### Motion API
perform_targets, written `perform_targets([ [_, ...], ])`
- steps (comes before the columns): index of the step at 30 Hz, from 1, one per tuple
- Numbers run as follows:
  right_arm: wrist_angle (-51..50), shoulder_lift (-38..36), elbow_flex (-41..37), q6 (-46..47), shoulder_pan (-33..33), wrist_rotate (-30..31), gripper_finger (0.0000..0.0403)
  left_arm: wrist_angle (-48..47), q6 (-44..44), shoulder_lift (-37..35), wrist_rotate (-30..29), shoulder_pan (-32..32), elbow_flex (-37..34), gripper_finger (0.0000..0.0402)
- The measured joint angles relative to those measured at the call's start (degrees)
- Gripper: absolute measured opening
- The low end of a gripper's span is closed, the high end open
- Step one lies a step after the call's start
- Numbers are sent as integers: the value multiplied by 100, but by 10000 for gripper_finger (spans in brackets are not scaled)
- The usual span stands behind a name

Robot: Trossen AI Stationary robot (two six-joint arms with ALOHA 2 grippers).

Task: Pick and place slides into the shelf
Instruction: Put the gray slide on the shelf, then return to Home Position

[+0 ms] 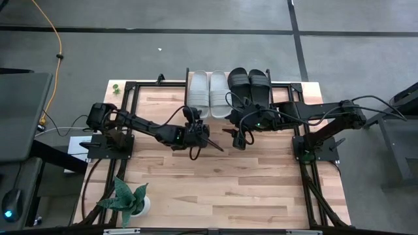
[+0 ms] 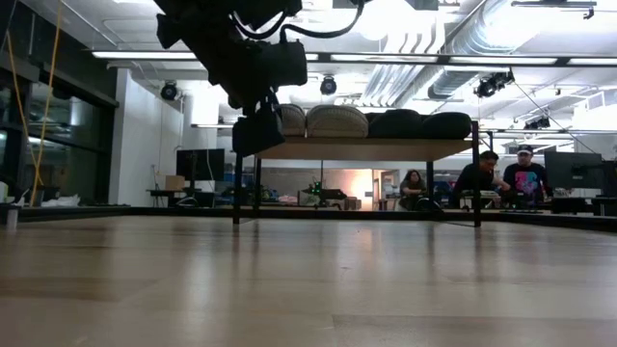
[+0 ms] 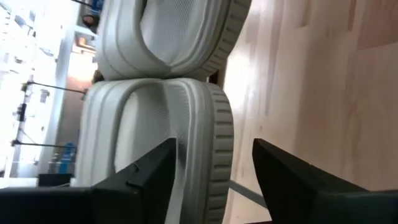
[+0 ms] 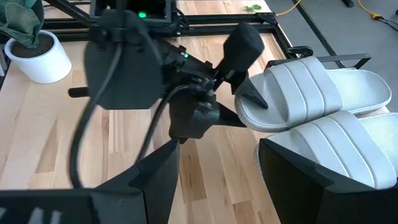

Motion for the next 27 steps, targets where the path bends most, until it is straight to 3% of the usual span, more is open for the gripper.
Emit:
perform_targets([
  [14, -11, 191, 2, -3, 0, -105, 211, 156, 291, 0, -710, -440, 162, 228],
  [27, 88, 97, 2, -158, 499, 605, 211, -128, 215, -206, -1233, -1131, 616, 225],
])
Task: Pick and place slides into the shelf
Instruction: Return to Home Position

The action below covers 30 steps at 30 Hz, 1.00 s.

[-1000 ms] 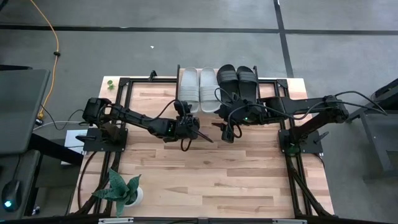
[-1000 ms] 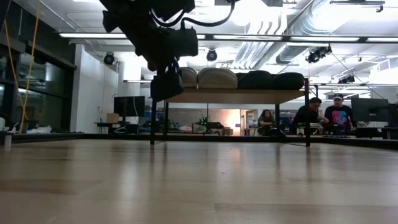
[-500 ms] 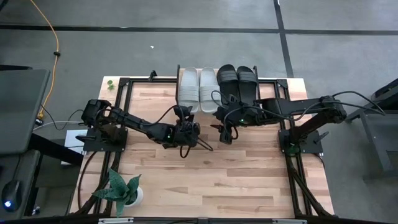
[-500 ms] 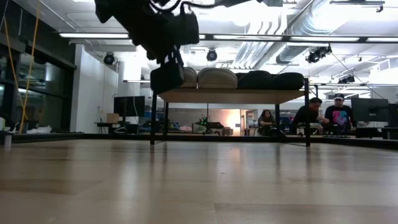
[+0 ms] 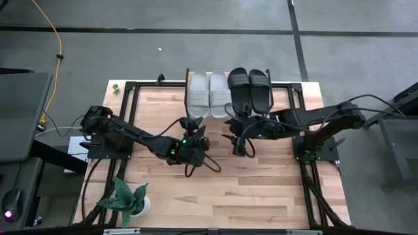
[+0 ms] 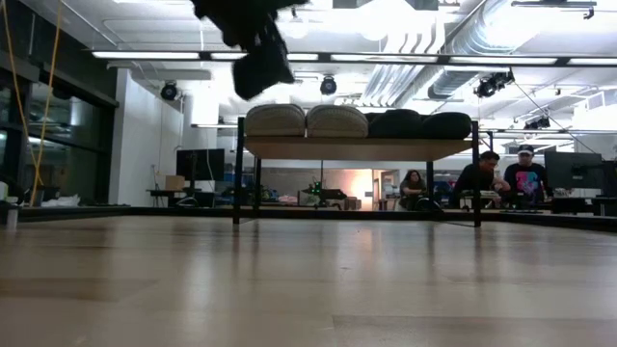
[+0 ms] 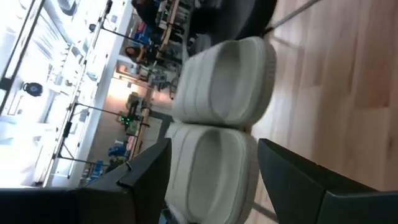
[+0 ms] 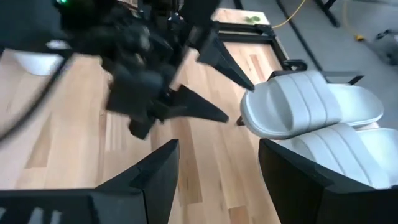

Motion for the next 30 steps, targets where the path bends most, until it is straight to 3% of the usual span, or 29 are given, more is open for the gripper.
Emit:
perform_targets([
  [5, -9, -20, 0, -57, 189, 330, 211, -397, -482, -383, 79, -188, 28, 225],
  [15, -9, -38, -2, -144, 329, 490, 209, -1908, -1799, -1030, 1330, -191, -19, 225],
  [26, -110, -418, -4, -269, 496, 487, 159, -1226, -1628, -1772, 1810, -178, -665, 225],
  [30, -192, -639, -4, -308, 670, 515, 142, -644, -1337, -2174, 2370, 33, -1122, 225],
])
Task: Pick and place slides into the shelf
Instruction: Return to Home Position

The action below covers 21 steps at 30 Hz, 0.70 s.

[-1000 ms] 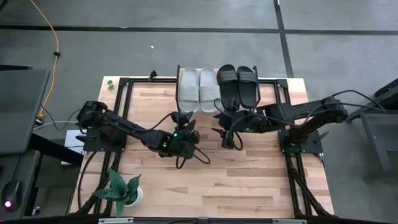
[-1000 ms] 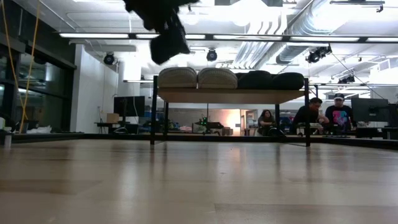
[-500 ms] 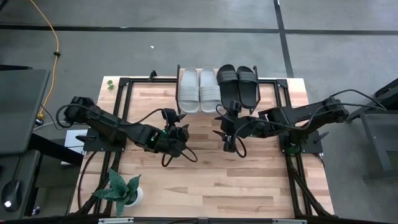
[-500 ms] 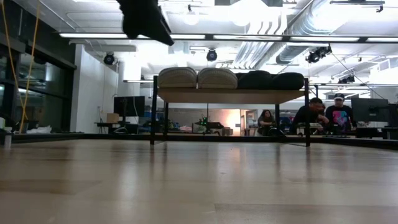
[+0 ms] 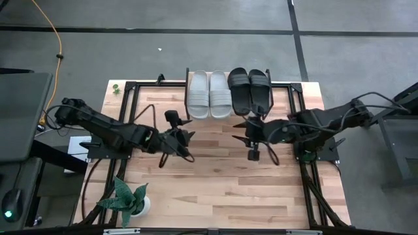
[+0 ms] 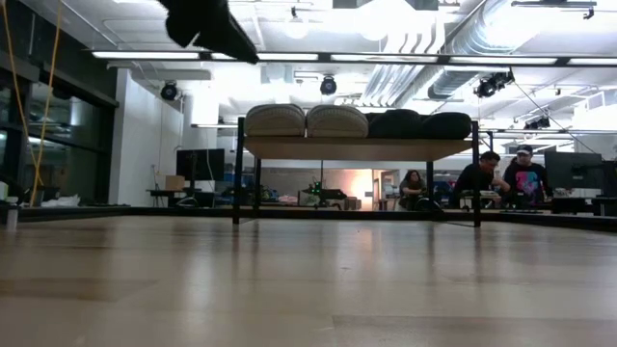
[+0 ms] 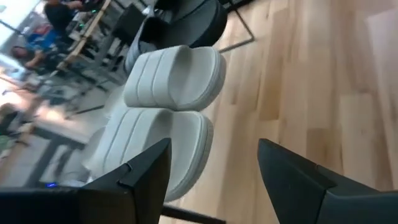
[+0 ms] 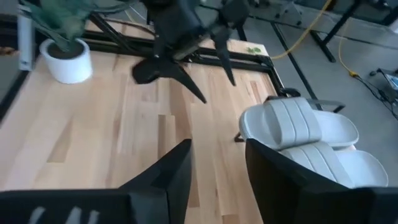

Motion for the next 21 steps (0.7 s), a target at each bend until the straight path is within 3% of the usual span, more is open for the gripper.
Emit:
perform_targets([
  [9, -240, -350, 0, -16, 361, 415, 121, 1354, 527, -566, 1122, 601, -897, 225],
  [16, -292, -542, -12, -129, 424, 625, 109, 1382, 527, -597, 1197, 803, -1033, 225],
  [21, 264, -1083, -699, -355, 403, 698, 98, 1417, 573, -661, 1198, 794, -1033, 225],
])
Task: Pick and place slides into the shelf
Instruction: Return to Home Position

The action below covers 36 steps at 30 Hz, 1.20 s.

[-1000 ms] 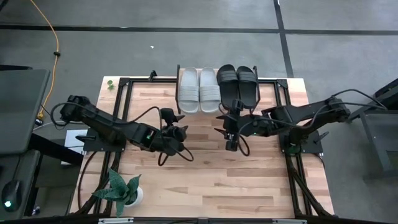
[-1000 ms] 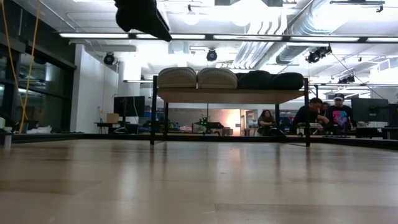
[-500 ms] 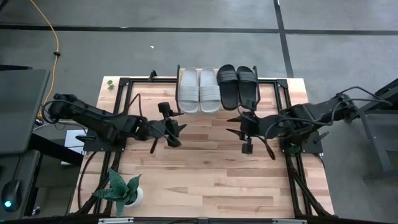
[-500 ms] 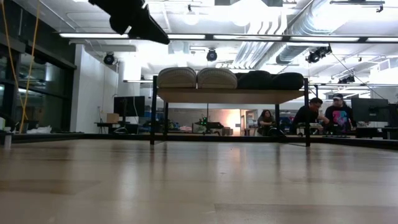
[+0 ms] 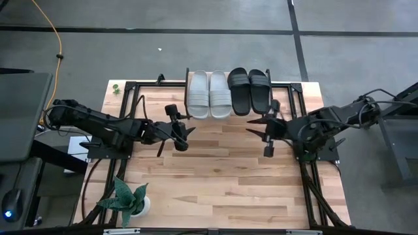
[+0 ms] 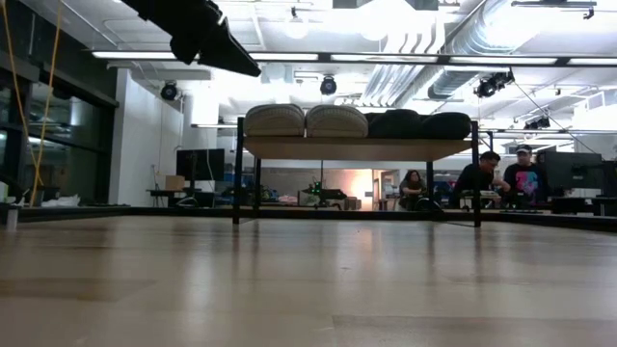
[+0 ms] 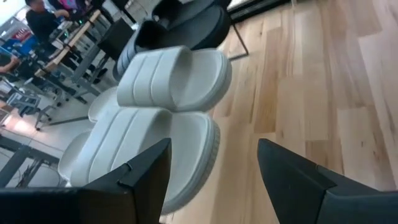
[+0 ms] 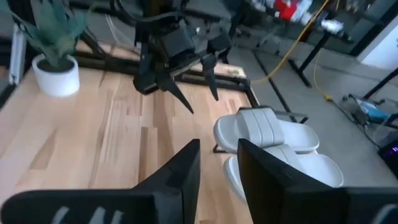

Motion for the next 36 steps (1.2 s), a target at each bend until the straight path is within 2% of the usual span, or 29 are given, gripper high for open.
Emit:
perform_targets([
  [5, 1305, -1118, -1425, -359, -77, -149, 86, -39, 38, -60, 8, 4, -4, 225],
  [11, 2502, -2383, -2813, -496, -122, -269, 63, 99, 159, -113, 334, 42, -4, 225],
  [15, 3141, -2937, -3465, -697, -122, -934, 29, 258, 167, -185, 1000, 285, 0, 225],
  [19, 3942, -3317, -4084, -1033, -120, -1317, 4, 259, 101, -250, 1516, 606, -2, 215],
  [25, 4450, -3641, -4591, -1288, -121, -1515, 1, 237, 101, -374, 2297, 873, -1, 159],
  [30, 4574, -3689, -4818, -1170, -121, -1520, 0, 192, -36, -563, 2397, 894, -2, 91],
  [36, 4905, -3665, -5061, -1107, -123, -1485, 0, 347, -329, -878, 3175, 892, -142, 7],
])
